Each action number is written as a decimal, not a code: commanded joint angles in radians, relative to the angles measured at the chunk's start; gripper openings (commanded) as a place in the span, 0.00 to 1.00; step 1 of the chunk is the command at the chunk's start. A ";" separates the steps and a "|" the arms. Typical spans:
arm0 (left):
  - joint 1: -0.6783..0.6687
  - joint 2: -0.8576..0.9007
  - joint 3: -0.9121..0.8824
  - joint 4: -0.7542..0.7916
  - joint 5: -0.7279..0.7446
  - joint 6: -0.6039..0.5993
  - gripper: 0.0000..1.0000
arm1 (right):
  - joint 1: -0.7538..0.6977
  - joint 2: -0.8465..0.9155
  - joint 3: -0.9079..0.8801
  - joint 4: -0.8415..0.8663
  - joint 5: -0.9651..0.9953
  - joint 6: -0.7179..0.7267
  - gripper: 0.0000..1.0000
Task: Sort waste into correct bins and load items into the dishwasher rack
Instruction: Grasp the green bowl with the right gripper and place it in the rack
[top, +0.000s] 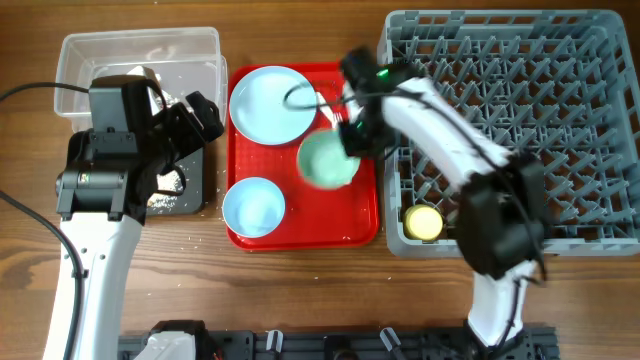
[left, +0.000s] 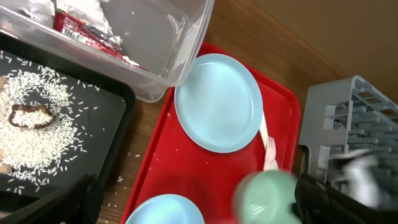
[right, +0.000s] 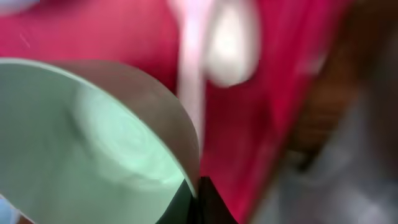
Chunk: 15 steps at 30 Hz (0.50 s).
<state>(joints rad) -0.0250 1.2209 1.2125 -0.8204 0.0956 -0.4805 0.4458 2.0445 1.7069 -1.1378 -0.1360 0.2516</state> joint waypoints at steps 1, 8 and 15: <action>0.006 0.004 -0.006 -0.007 -0.021 0.002 1.00 | -0.091 -0.238 0.103 0.035 0.315 0.093 0.04; 0.006 0.004 -0.006 -0.011 -0.026 0.001 1.00 | -0.126 -0.303 0.080 0.342 1.073 -0.020 0.04; 0.006 0.004 -0.006 -0.011 -0.026 0.002 1.00 | -0.125 -0.088 0.072 0.812 1.190 -0.649 0.04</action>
<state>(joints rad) -0.0250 1.2209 1.2118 -0.8310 0.0769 -0.4805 0.3153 1.8641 1.7847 -0.3950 0.9493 -0.0814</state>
